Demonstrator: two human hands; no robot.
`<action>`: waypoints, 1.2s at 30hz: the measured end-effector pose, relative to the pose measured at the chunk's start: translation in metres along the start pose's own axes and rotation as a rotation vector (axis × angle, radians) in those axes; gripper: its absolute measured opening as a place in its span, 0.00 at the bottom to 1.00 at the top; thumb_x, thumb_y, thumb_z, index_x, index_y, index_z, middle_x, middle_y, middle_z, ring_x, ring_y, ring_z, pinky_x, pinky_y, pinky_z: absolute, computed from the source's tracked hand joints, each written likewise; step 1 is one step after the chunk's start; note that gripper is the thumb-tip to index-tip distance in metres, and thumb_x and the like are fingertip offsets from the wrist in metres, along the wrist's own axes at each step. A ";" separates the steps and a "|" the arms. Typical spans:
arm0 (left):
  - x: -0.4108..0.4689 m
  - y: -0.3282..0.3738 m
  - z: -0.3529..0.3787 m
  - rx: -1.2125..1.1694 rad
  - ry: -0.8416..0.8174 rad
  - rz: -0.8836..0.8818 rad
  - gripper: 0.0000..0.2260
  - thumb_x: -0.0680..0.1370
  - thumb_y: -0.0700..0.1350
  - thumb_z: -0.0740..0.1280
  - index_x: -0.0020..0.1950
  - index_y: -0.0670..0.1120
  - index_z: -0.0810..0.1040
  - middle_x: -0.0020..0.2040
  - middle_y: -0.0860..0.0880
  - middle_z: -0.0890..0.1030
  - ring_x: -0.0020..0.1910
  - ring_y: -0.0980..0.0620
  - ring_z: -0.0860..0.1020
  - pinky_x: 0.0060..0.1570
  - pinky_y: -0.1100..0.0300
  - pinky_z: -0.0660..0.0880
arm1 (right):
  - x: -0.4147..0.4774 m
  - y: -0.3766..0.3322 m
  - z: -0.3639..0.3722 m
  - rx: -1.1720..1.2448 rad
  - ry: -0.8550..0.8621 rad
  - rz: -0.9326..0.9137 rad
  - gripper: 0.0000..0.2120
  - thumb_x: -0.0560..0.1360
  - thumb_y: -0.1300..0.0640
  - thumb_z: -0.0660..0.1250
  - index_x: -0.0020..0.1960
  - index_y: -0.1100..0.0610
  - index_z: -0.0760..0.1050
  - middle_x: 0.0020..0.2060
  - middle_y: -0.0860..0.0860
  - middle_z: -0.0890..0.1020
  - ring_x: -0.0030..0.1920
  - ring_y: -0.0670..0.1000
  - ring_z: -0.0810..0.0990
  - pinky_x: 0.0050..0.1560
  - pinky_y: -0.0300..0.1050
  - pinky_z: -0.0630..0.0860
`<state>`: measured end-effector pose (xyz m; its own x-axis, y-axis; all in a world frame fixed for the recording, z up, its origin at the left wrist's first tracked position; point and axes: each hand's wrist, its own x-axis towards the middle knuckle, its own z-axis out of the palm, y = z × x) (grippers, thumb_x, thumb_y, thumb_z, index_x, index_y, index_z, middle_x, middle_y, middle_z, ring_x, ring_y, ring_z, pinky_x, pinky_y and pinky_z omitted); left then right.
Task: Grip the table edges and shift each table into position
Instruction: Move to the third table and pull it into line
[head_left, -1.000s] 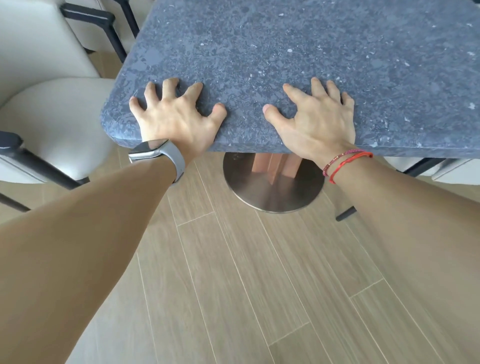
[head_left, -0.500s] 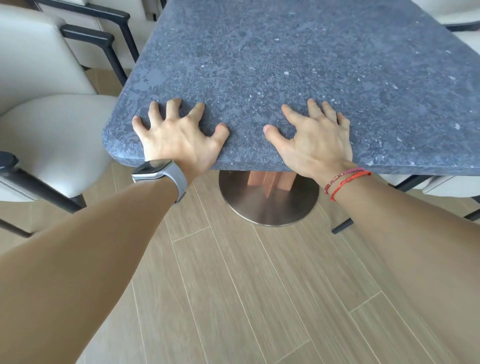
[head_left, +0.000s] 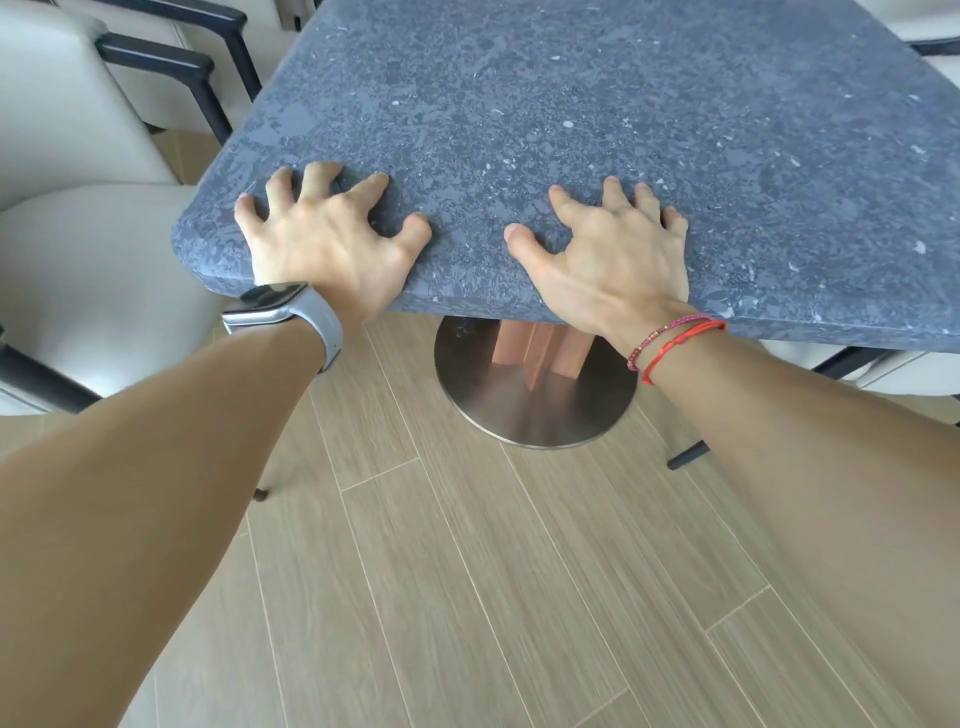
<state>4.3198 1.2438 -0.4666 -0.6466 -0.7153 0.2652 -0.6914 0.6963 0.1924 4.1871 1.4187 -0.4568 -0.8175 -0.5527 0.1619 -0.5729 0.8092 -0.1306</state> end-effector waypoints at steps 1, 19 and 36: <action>0.002 -0.002 0.000 0.002 -0.001 0.005 0.29 0.76 0.70 0.52 0.72 0.61 0.74 0.76 0.49 0.71 0.76 0.39 0.63 0.74 0.35 0.56 | 0.001 -0.002 0.000 -0.003 0.000 0.001 0.38 0.72 0.25 0.48 0.76 0.41 0.67 0.77 0.60 0.66 0.79 0.64 0.58 0.76 0.66 0.53; 0.028 -0.018 0.001 -0.036 -0.022 0.023 0.30 0.75 0.72 0.53 0.72 0.63 0.73 0.77 0.51 0.70 0.77 0.41 0.63 0.75 0.37 0.55 | 0.016 -0.024 0.006 -0.022 0.014 0.031 0.37 0.73 0.25 0.48 0.76 0.41 0.68 0.77 0.61 0.66 0.78 0.66 0.59 0.75 0.67 0.54; 0.043 -0.030 0.004 -0.050 -0.009 0.047 0.29 0.75 0.72 0.54 0.72 0.64 0.74 0.77 0.51 0.70 0.77 0.41 0.63 0.74 0.38 0.55 | 0.024 -0.038 0.010 -0.016 0.010 0.042 0.38 0.72 0.26 0.47 0.76 0.42 0.68 0.76 0.63 0.67 0.77 0.66 0.59 0.75 0.68 0.53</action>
<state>4.3110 1.1920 -0.4644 -0.6814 -0.6817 0.2665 -0.6432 0.7314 0.2267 4.1888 1.3730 -0.4583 -0.8402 -0.5163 0.1661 -0.5370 0.8348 -0.1217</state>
